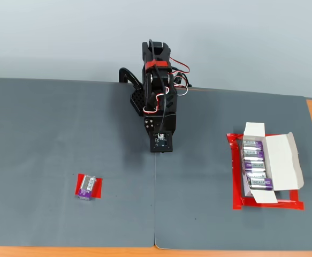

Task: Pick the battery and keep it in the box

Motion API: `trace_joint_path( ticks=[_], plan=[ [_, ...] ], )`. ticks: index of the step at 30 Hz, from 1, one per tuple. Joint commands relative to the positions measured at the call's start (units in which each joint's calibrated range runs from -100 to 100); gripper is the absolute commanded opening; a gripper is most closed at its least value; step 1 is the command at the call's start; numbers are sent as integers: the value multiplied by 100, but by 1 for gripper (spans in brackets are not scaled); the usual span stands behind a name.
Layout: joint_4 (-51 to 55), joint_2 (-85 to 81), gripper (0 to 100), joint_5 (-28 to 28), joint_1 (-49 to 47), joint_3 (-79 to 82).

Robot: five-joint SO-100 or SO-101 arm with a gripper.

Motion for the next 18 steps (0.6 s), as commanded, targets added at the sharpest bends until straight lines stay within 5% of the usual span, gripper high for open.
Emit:
trace_joint_path(
  ticks=[1,18],
  plan=[
    [-141,330,2,-23,18,-436],
    [-706,4086,2,-33,928,-3756]
  ],
)
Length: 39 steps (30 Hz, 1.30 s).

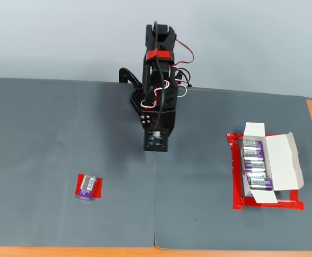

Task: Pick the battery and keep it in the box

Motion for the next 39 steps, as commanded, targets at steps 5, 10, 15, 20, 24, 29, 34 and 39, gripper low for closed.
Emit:
trace_joint_path(
  ticks=[5,10,15,20,24,29,34,39],
  plan=[
    [-73,1417,2,39,1054,-1535],
    [-73,2400,2,59,1591,-2485],
    [-99,3417,2,356,2024,-3263],
    [-862,4214,2,554,2531,-3697],
    [-1166,4859,2,705,2725,-4050],
    [-1166,5639,2,825,2703,-4610],
    [-1166,6275,2,825,2658,-5072],
    [-1175,6681,2,836,2524,-5262]
  ],
)
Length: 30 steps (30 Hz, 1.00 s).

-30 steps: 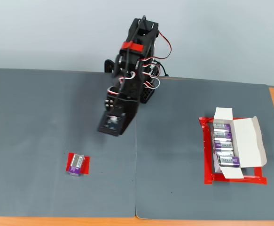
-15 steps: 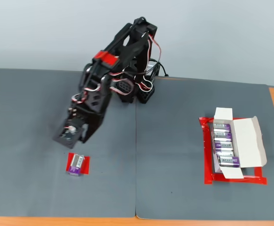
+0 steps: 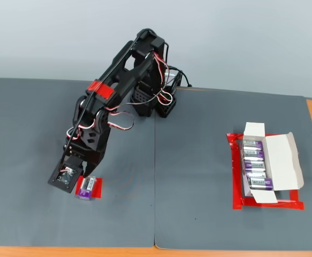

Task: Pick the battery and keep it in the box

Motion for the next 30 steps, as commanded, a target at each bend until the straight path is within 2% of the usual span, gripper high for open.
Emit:
trace_joint_path(
  ticks=[1,10,13,15,22,30],
  plan=[
    [-91,88,2,25,-159,-367],
    [-47,360,2,30,-495,-440],
    [-4,377,3,186,-562,-394],
    [-4,377,6,207,-570,-367],
    [5,377,26,233,-510,-349],
    [5,461,32,239,-510,-286]
  ],
)
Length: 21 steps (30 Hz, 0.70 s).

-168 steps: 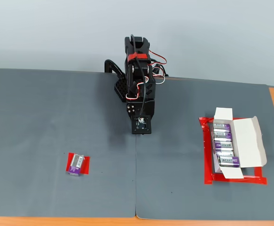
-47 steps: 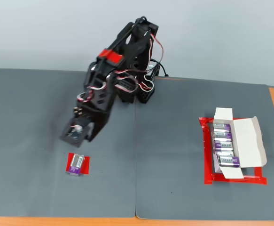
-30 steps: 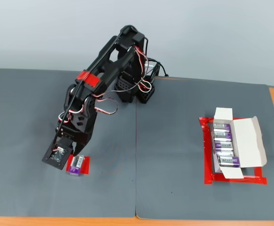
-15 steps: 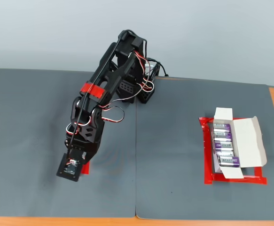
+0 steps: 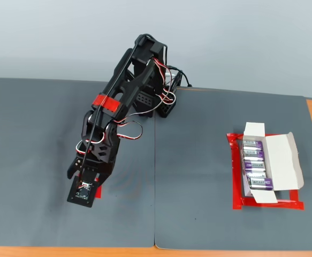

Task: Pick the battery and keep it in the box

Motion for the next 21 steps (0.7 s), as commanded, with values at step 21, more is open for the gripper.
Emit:
trace_joint_path(
  ticks=[21],
  plan=[
    [-39,766,32,18,103,-188]
  ],
)
